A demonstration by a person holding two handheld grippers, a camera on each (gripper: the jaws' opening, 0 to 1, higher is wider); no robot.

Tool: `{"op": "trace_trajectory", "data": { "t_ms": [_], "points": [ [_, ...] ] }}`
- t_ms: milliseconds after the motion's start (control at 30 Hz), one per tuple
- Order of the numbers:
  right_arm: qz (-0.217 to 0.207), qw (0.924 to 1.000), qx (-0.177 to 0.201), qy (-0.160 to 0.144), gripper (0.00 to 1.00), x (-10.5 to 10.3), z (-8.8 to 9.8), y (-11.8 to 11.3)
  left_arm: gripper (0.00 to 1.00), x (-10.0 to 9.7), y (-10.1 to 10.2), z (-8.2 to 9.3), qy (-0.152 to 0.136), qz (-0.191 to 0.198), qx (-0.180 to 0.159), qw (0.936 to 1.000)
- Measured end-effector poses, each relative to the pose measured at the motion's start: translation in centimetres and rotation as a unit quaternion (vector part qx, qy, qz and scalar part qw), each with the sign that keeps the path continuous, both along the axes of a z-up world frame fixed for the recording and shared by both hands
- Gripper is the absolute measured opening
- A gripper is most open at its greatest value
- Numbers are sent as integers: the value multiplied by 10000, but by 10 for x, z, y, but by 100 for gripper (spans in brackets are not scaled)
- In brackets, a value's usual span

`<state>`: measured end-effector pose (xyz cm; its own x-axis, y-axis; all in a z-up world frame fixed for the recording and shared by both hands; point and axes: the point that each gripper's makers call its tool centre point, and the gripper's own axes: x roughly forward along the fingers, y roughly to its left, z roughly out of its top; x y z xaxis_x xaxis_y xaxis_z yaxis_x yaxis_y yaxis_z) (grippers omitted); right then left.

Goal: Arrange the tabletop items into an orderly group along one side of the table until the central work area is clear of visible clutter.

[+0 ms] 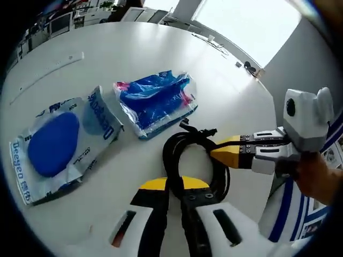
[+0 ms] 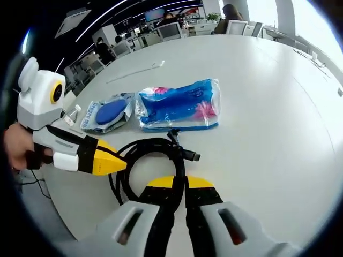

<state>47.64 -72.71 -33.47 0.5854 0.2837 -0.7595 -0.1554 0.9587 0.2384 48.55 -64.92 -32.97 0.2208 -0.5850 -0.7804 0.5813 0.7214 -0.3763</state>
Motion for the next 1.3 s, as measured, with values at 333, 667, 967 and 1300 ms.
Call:
{"op": "trace_trajectory", "data": {
  "t_ms": [333,667,967,1300],
  "points": [
    [89,9998,-134,-67,4,0,0,1,8,1,3,-1,-49,79,-54,9999],
    [121,9997,-210,-89,9,-1,-1,0,10,0,6,1,-124,73,-70,9999],
    [100,9995,-268,-121,14,-4,2,-5,13,3,10,6,-225,71,-123,9996],
    [36,9994,-273,-229,21,-4,12,-11,26,0,12,15,-280,6,-236,9993]
  ]
}}
